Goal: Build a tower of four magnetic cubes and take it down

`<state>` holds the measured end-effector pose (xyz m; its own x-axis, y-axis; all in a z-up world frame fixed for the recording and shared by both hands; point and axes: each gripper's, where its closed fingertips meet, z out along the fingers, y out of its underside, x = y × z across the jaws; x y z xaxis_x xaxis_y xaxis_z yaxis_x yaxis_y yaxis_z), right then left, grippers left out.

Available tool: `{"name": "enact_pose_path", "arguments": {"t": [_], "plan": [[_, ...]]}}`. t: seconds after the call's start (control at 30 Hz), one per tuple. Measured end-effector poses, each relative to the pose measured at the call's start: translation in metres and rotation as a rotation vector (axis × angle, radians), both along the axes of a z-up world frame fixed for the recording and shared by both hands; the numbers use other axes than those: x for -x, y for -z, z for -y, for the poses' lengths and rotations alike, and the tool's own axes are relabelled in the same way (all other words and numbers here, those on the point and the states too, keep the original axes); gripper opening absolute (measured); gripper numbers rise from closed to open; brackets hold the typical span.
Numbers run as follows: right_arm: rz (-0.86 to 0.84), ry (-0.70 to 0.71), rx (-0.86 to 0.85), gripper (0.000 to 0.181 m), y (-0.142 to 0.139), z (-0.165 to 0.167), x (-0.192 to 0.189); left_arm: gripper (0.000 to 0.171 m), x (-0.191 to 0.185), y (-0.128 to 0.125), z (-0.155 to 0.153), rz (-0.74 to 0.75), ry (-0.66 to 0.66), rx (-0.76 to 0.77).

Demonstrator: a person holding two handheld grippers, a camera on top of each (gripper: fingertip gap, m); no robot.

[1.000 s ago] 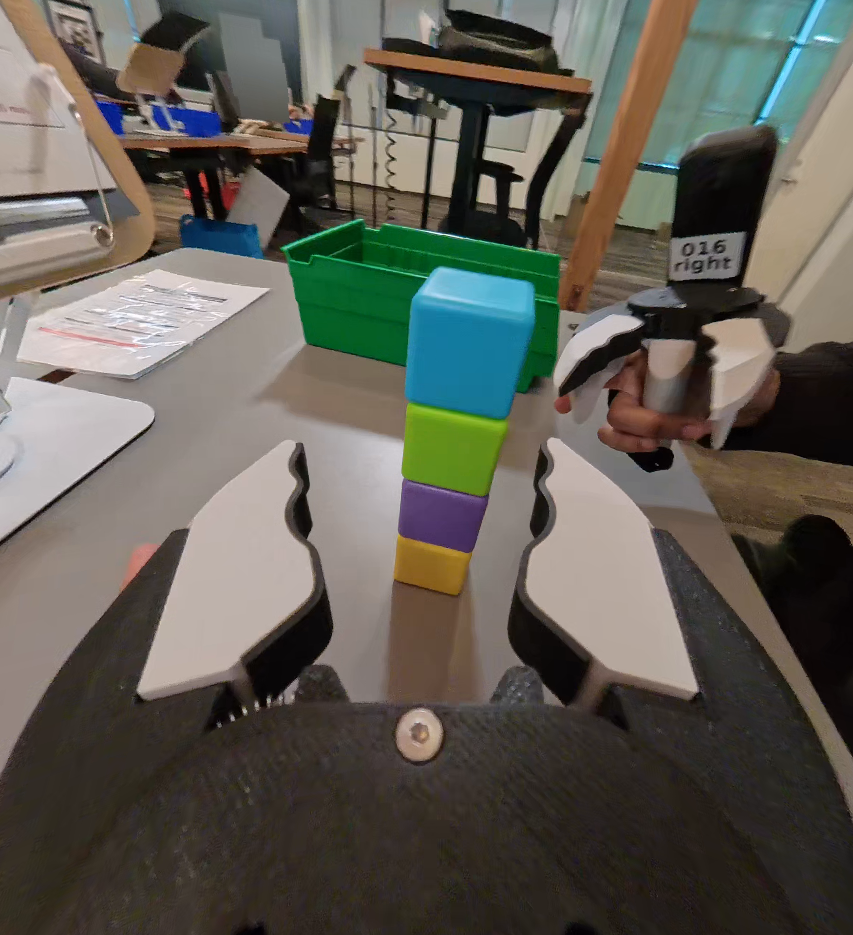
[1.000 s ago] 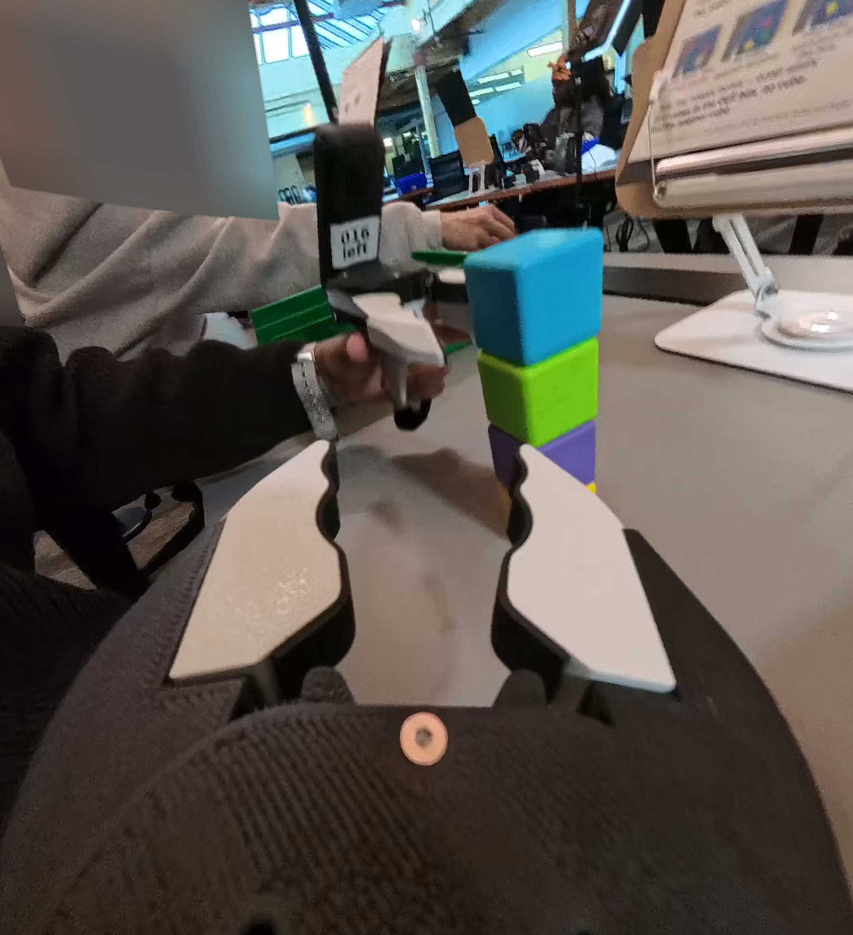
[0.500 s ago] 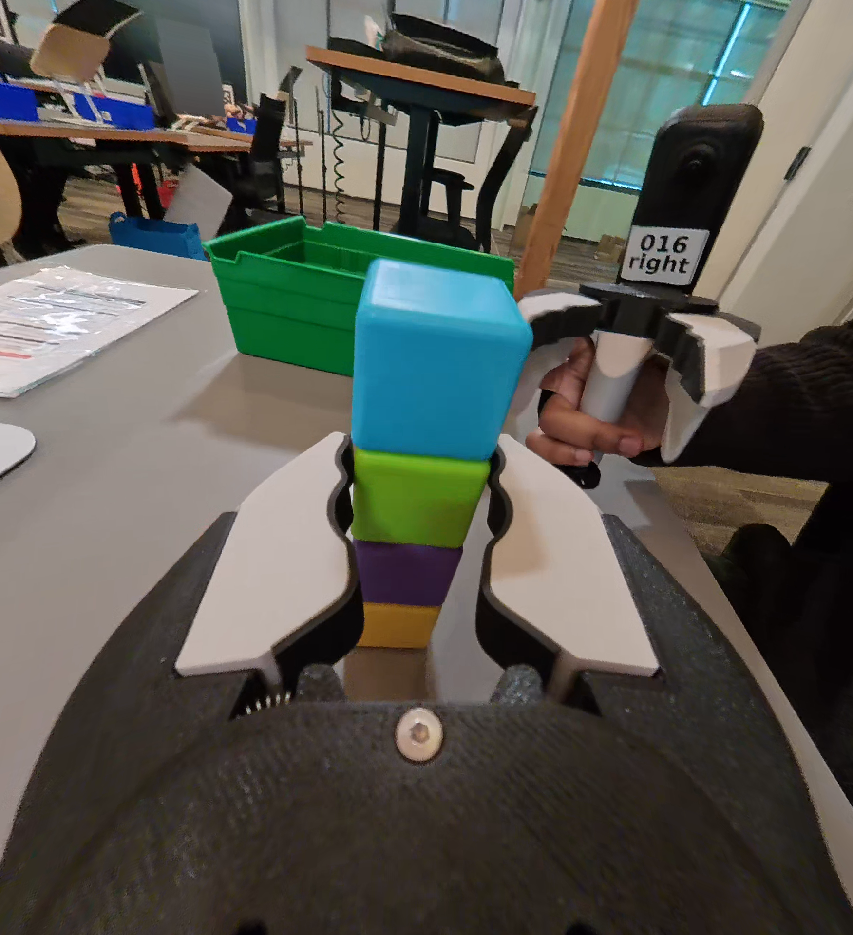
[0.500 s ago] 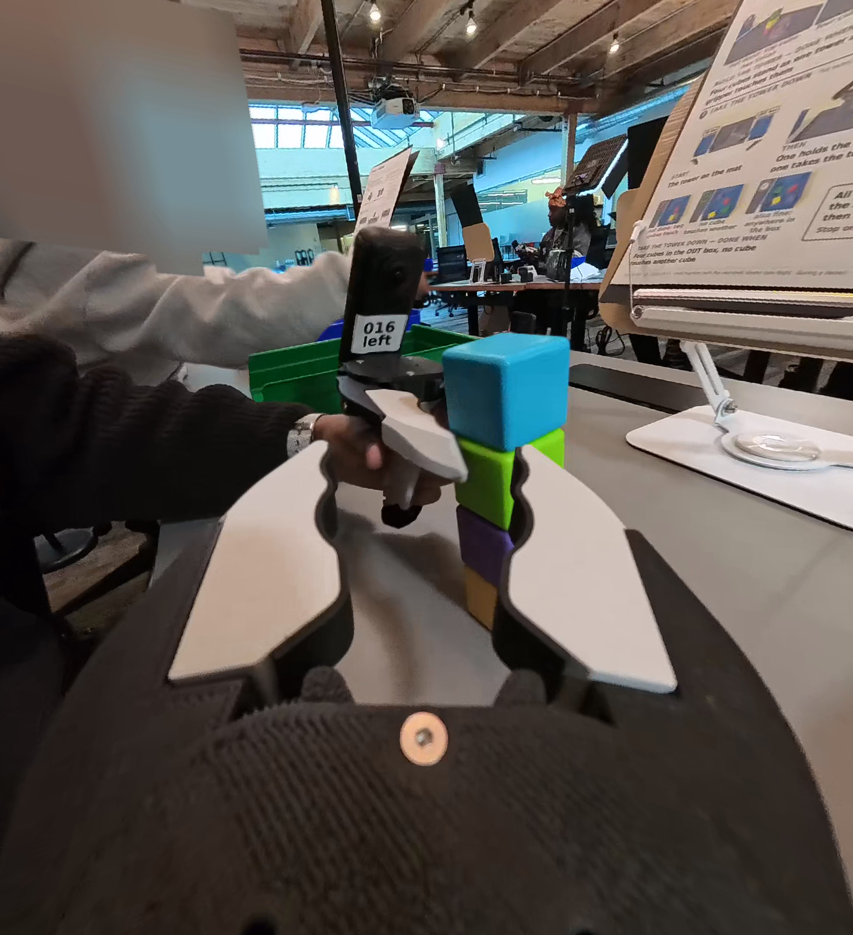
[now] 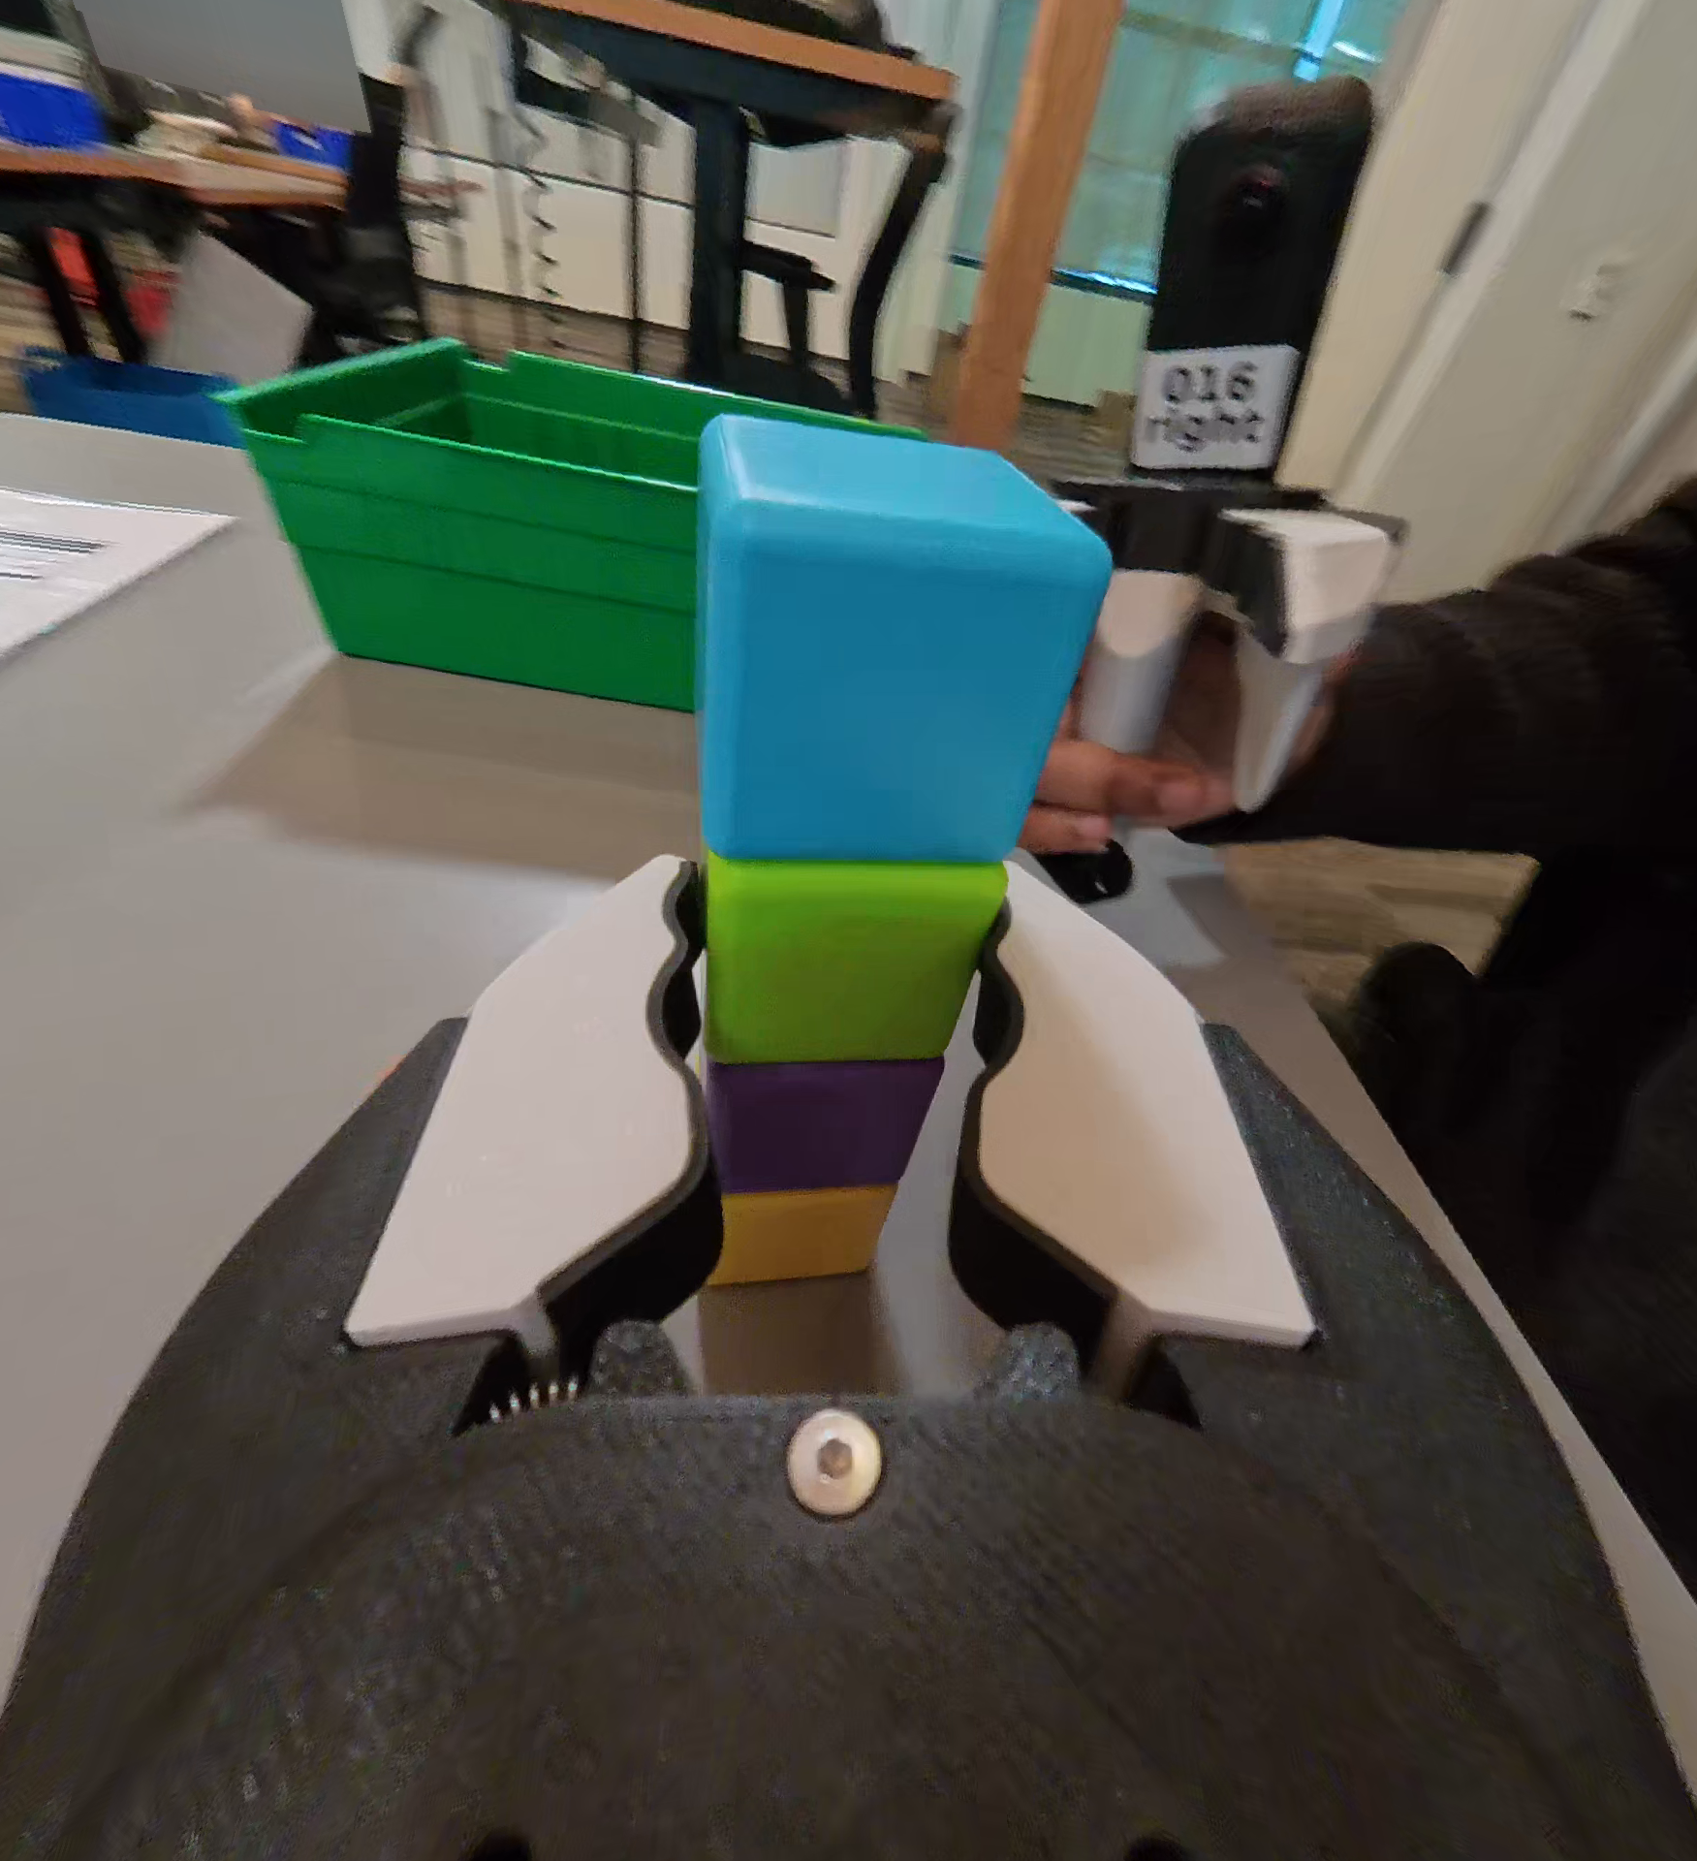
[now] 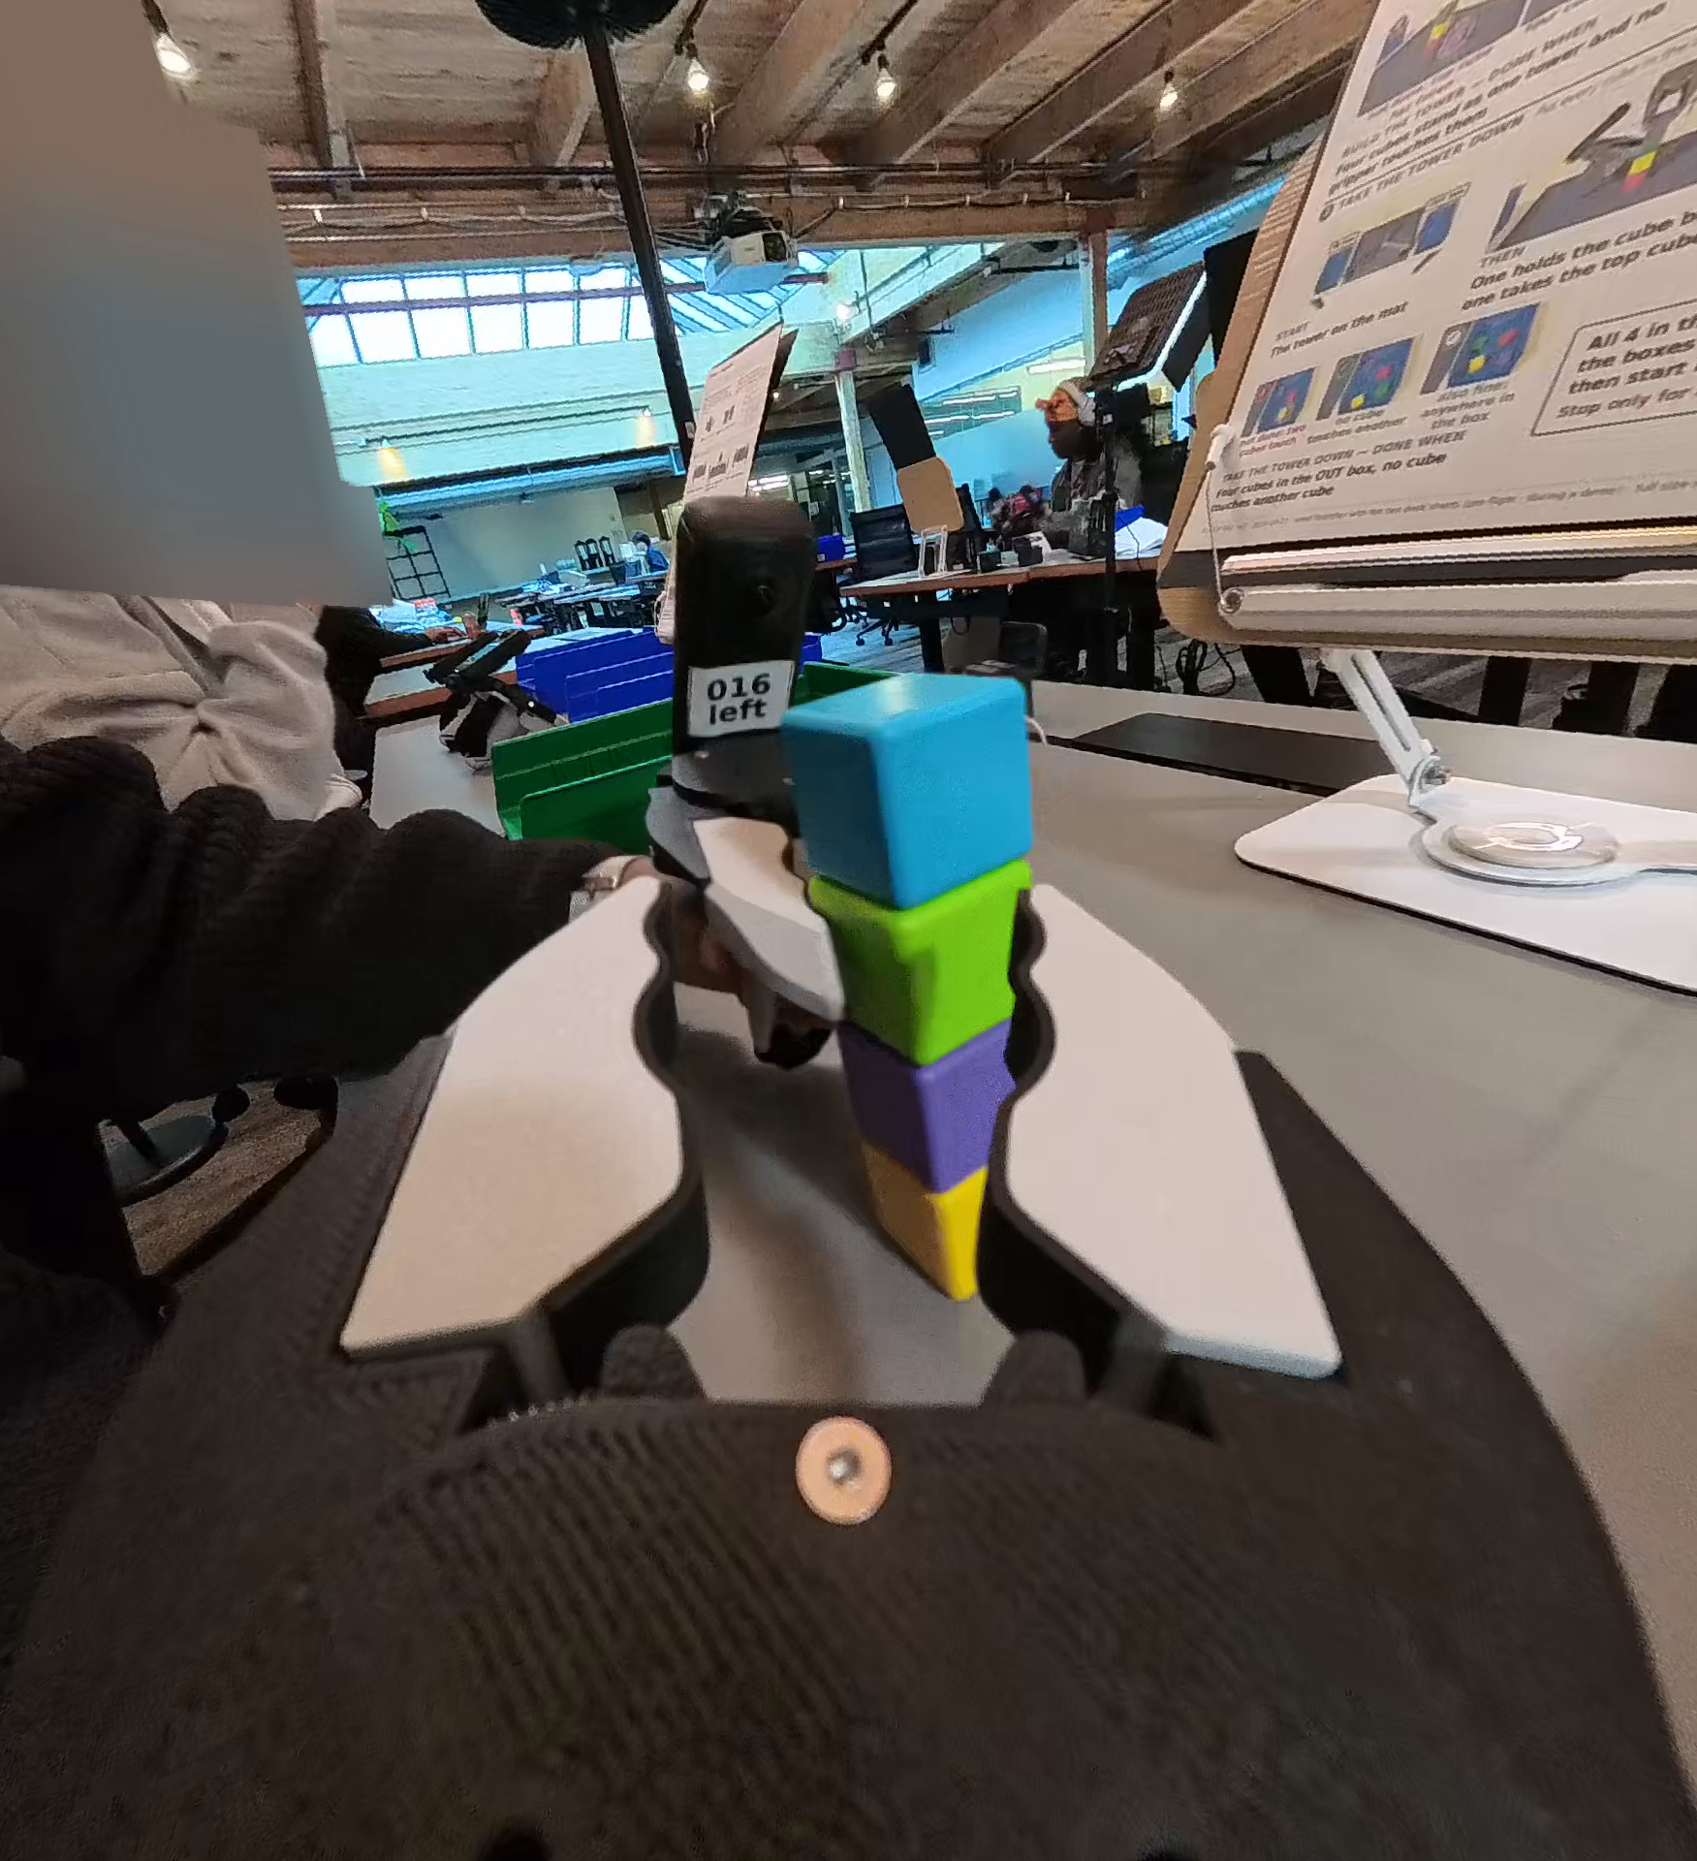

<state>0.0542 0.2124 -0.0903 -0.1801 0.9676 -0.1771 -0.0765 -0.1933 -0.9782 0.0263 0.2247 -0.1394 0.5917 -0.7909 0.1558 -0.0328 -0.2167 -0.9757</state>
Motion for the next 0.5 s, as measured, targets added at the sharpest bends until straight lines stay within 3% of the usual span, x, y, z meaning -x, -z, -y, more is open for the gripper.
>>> {"name": "enact_pose_path", "arguments": {"t": [0.3,0.5], "plan": [[0.049,-0.002,-0.094,0.07,0.004,0.002,0.011,0.053,-0.004,0.002,0.019,-0.063,0.114,-0.036],[0.054,-0.122,-0.127,0.072,-0.008,0.012,0.029,0.053,-0.007,0.002,0.023,-0.047,0.153,-0.037]]}}
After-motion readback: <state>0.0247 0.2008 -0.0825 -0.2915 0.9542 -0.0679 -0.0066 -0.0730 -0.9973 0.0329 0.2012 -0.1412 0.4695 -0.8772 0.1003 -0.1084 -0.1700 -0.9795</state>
